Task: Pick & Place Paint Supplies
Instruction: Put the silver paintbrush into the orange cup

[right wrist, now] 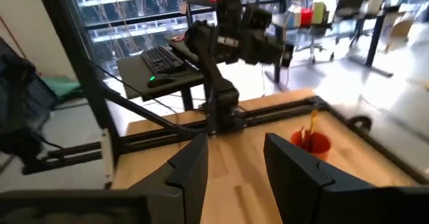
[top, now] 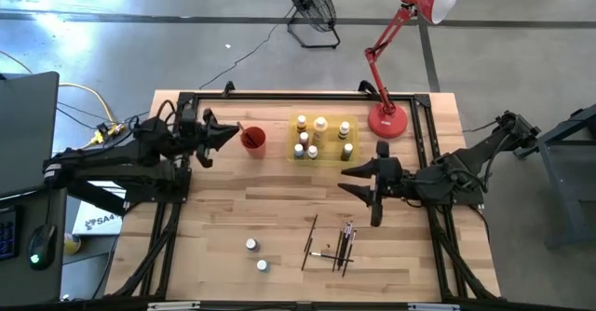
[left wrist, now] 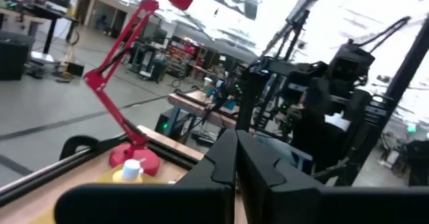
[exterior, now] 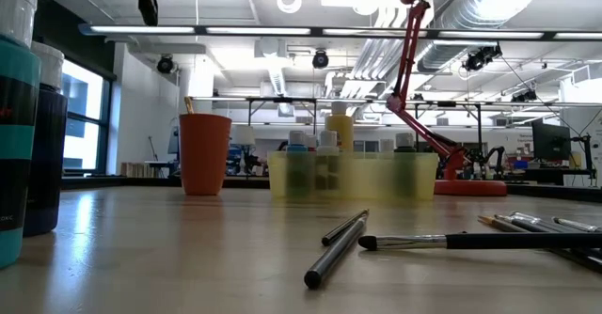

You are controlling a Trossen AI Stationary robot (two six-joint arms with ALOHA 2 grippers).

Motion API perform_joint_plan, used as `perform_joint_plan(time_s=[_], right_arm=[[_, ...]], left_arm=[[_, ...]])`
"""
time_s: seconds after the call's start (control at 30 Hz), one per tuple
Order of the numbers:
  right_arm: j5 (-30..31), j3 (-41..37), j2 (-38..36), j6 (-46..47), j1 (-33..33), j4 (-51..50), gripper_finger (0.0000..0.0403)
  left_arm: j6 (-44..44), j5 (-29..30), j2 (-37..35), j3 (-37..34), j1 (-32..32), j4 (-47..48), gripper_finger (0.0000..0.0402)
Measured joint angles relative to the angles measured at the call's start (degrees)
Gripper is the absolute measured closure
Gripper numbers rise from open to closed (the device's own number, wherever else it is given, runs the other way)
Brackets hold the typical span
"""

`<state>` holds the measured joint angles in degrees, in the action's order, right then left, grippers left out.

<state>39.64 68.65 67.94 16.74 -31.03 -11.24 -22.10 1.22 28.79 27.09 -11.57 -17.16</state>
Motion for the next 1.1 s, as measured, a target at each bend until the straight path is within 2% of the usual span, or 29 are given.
perform_joint_plan(time_s=[0.23,0.3,0.47,0.57,0.73,1.1], right_arm=[[-6.5,0.0,1.3,11.3,0.0,-7.2,0.0266],[-10.8,0.0,2.6,12.1,-0.2,-7.3,0.0266],[-19.8,0.0,6.3,17.4,-0.3,-6.9,0.0266],[-23.1,0.0,8.6,20.8,-0.3,-6.9,0.0266],[-25.3,0.0,12.0,24.4,-1.9,-6.0,0.0272],[-26.4,0.0,17.5,34.1,-6.3,-5.8,0.0328]], left_arm=[[2.4,-0.2,2.8,6.3,0.0,9.2,0.0399],[2.4,-0.2,3.7,7.4,0.0,11.5,0.0400],[2.4,-0.4,4.9,7.5,0.0,11.8,0.0399],[2.3,-1.4,5.3,7.5,0.0,11.8,0.0399],[2.2,-1.9,5.3,7.5,0.0,11.8,0.0398],[2.1,-1.9,5.3,7.5,0.0,11.7,0.0398]])
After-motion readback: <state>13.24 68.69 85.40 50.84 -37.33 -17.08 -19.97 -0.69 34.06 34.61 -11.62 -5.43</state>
